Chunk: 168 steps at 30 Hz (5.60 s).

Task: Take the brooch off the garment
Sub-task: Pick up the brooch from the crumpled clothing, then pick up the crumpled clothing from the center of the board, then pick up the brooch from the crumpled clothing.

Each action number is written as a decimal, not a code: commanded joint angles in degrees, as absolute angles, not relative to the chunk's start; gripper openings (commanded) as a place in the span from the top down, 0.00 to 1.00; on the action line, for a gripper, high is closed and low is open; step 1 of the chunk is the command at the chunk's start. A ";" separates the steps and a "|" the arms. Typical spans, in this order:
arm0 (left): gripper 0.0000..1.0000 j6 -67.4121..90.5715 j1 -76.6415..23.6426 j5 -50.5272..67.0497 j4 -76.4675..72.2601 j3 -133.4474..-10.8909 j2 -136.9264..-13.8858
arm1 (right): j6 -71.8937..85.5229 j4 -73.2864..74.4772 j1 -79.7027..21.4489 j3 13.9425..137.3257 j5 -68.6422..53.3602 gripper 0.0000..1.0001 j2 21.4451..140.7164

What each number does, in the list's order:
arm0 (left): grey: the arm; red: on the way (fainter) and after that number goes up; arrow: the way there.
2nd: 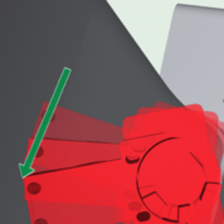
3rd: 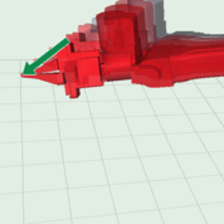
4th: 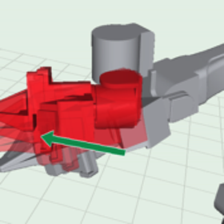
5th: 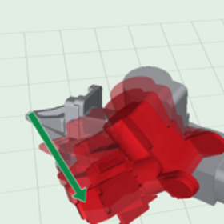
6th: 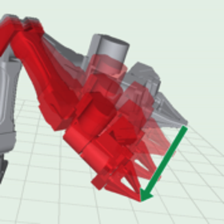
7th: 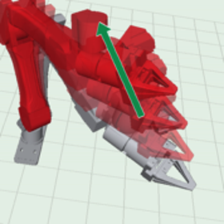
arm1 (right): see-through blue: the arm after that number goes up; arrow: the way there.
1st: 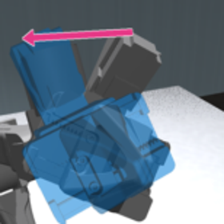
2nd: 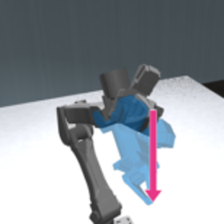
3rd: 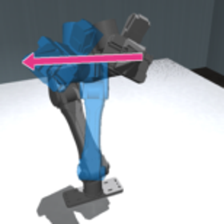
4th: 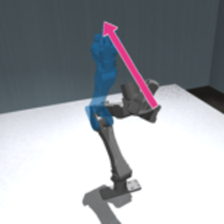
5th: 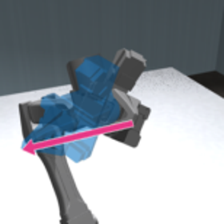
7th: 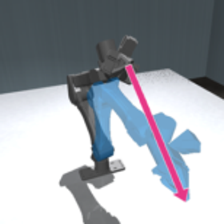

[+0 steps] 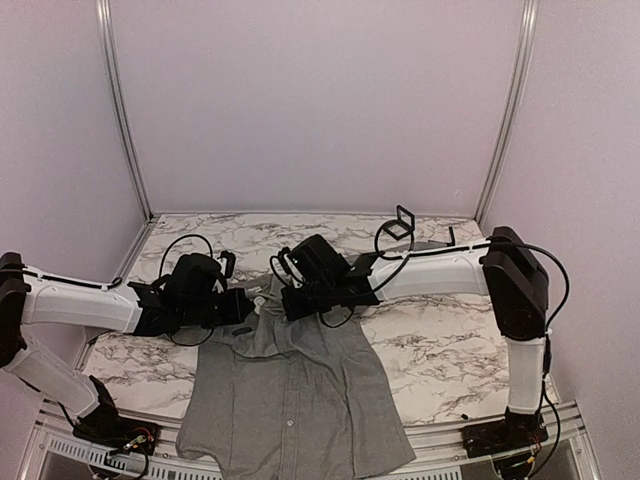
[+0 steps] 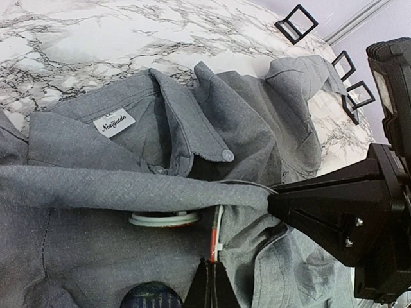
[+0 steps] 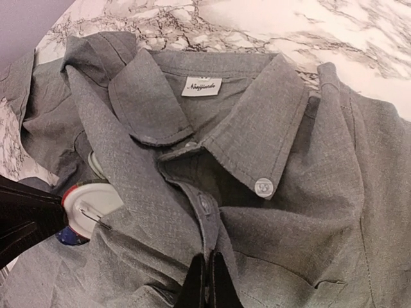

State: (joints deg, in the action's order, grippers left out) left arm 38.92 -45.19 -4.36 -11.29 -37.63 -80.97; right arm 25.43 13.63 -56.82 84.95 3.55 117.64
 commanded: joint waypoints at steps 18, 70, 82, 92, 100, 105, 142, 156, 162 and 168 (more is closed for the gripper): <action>1.00 40.88 -40.08 5.21 -8.91 -42.91 -86.41 | 21.68 12.59 -58.15 80.91 7.98 0.35 109.00; 0.57 43.04 -38.85 7.04 -9.75 -40.19 -84.50 | 20.59 10.23 -60.28 87.10 6.33 1.00 120.78; 0.72 48.87 -41.60 -0.90 -15.05 -36.75 -84.84 | 22.54 9.36 -58.99 86.74 3.18 1.00 120.06; 0.78 50.05 -42.00 -1.51 -17.89 -37.70 -87.69 | 23.09 9.15 -58.89 86.23 2.94 1.00 119.80; 0.75 50.36 -42.52 -1.49 -18.19 -37.00 -87.66 | 23.37 9.05 -58.66 85.87 2.94 1.00 119.53; 0.75 50.70 -42.87 -1.22 -18.52 -37.26 -88.45 | 23.31 9.00 -58.54 85.70 3.07 1.00 119.32; 1.00 29.86 -40.21 28.27 10.23 -52.27 -91.98 | 7.14 -5.09 -58.16 78.33 13.90 1.00 113.84; 1.00 37.37 -37.53 35.02 -5.62 -48.61 -96.15 | 11.55 -4.63 -55.90 73.79 6.23 0.71 108.61; 1.00 37.91 -36.36 37.85 -5.95 -49.65 -96.91 | 12.76 -2.82 -55.79 70.44 2.63 0.54 102.32; 1.00 35.29 -35.52 39.88 -1.15 -52.28 -97.33 | 9.71 -1.86 -56.57 66.54 -1.63 0.38 98.72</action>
